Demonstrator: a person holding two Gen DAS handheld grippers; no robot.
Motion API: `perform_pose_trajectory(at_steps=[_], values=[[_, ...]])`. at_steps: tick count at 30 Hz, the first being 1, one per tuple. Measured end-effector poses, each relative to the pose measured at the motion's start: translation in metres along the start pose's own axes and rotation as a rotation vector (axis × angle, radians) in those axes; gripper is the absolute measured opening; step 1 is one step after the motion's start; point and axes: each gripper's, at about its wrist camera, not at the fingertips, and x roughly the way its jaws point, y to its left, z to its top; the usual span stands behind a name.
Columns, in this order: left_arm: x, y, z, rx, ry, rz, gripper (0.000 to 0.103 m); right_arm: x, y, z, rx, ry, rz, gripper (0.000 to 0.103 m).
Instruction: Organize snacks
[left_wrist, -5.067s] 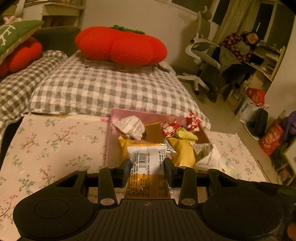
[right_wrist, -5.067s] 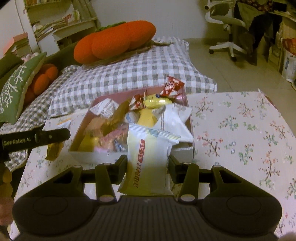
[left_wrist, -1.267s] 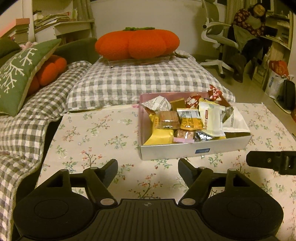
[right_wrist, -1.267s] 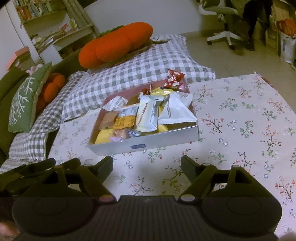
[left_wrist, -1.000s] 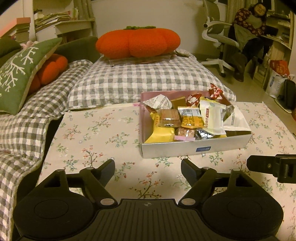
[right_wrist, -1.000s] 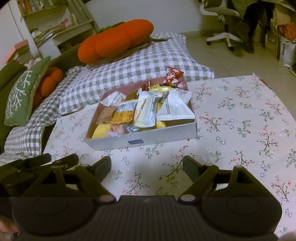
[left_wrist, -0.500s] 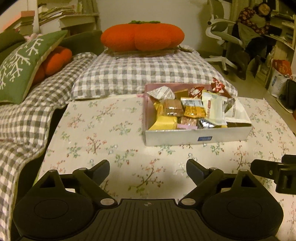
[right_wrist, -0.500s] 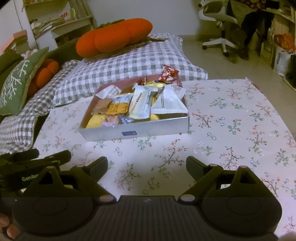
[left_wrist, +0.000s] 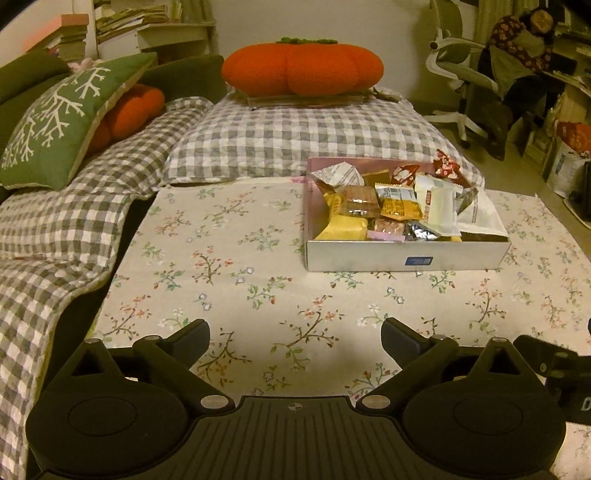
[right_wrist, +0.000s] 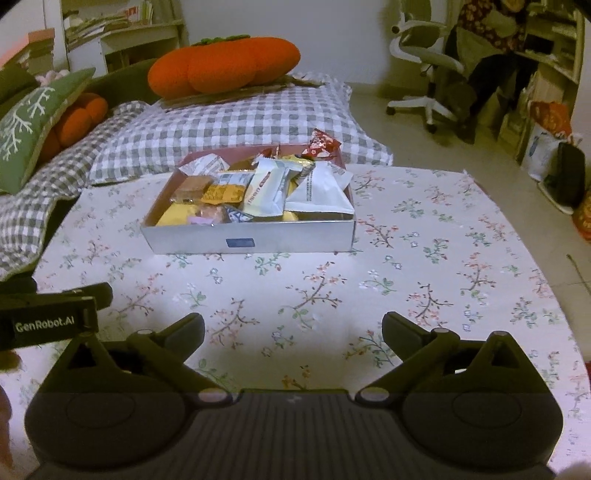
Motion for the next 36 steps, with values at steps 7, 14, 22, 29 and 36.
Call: perform_pose_trajectory(at_steps=[7,14,22,29,36], values=[[-0.0033,0.001,-0.0019,-0.008,-0.002,0.012,0.103,-0.0007,0.0017,-0.0006,-0.016,-0.01,-0.025,0.102],[-0.0022,-0.0004,-0.0024,-0.01,0.003,0.008,0.103,0.0017,0.0034,-0.0007,-0.03,-0.007,-0.051,0.102],[-0.0019,-0.0048,-0.0032,0.005,0.005,0.006,0.103,0.0039,0.0058,-0.0019,-0.053,0.004,-0.06,0.102],[-0.0009,-0.0053,-0.0039,0.005,0.013,0.001,0.103,0.0043,0.0053,-0.002,-0.052,0.009,-0.059,0.102],[0.0004,-0.0039,-0.0027,-0.009,0.016,-0.001,0.103,0.005,0.0063,-0.0021,-0.056,0.009,-0.057,0.102]])
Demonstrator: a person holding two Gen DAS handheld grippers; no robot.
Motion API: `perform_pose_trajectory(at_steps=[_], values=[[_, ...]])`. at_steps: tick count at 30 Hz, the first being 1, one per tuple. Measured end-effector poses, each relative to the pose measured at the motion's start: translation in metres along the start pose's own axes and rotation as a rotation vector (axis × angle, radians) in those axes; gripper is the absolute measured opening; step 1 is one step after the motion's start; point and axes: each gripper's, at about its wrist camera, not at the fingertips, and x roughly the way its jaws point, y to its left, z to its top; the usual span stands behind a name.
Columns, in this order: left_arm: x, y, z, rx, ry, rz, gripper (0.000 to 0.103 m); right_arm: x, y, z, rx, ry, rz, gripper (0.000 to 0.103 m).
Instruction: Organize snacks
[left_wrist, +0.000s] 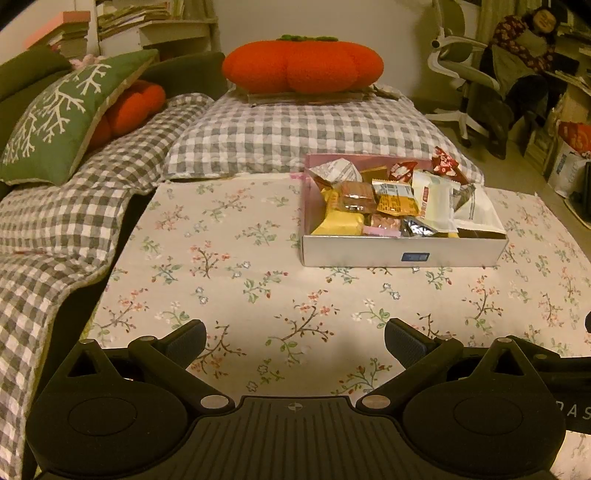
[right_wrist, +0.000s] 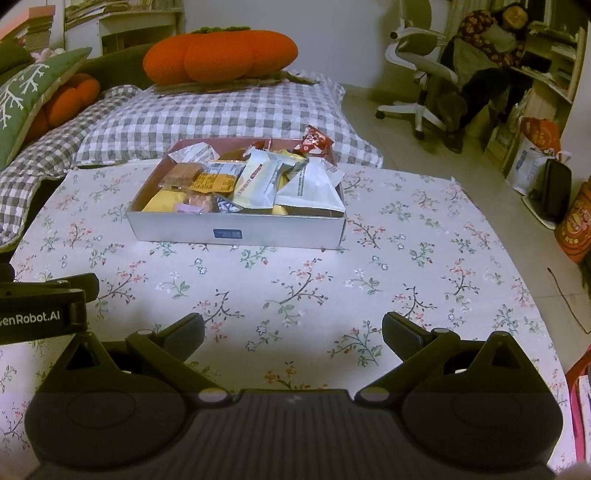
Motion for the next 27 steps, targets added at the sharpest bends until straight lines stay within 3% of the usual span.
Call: perform_pose_trajectory(at_steps=[27], values=[[-0.0019,-0.0034,-0.0011,0.023,0.0,-0.012,0.103,0.0003,0.001,0.0002,-0.006,0.004,0.0,0.102]])
